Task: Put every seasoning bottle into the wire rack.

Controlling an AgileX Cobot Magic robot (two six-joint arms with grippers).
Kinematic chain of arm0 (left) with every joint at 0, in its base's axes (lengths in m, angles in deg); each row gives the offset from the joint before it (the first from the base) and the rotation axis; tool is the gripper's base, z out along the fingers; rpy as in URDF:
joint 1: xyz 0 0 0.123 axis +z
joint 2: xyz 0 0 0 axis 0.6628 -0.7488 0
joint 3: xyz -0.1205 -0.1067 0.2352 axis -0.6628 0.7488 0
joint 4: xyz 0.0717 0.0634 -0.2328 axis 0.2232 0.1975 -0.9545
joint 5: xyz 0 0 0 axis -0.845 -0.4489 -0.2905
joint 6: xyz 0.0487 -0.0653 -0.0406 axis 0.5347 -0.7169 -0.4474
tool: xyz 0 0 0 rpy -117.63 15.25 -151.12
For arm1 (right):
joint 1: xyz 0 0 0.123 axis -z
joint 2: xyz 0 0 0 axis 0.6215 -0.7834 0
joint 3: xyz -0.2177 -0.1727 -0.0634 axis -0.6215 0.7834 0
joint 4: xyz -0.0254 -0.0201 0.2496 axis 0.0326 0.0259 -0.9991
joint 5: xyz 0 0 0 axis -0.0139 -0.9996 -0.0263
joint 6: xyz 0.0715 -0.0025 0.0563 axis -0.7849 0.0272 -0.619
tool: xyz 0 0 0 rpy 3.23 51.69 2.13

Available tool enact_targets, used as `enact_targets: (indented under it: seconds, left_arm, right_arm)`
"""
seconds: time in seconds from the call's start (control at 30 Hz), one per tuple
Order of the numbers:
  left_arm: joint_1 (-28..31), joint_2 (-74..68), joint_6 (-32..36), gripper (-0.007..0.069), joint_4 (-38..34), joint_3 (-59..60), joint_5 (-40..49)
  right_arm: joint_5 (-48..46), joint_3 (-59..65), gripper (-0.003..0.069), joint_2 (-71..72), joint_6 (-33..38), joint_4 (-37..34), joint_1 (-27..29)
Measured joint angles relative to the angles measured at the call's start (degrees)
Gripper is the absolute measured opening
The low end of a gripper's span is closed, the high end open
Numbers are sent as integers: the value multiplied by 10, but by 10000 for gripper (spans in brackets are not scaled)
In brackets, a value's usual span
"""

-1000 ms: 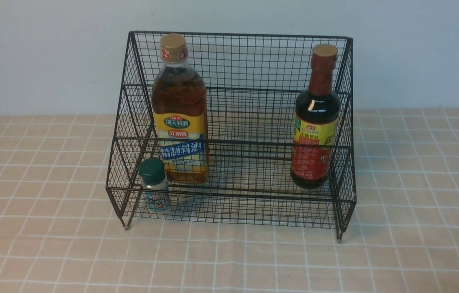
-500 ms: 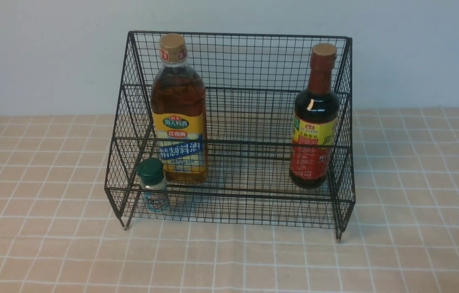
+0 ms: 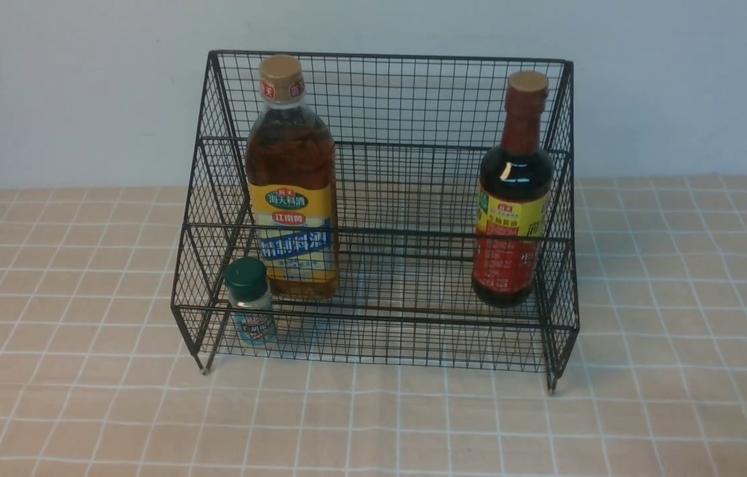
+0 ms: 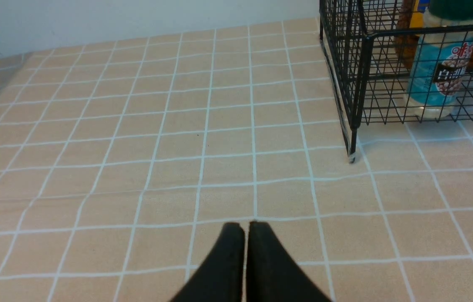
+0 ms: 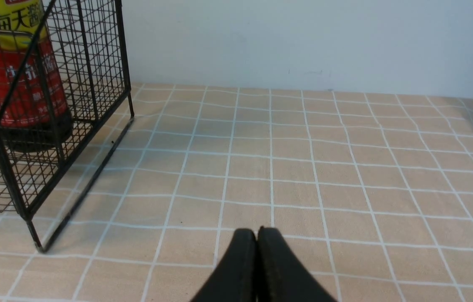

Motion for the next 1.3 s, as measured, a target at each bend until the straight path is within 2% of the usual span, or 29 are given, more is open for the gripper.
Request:
enact_targets:
  seconds: [1.3]
  left_arm:
    - [0,0,0,-7,0,0,0]
  right_arm:
    - [0,0,-14,0,8,0,0]
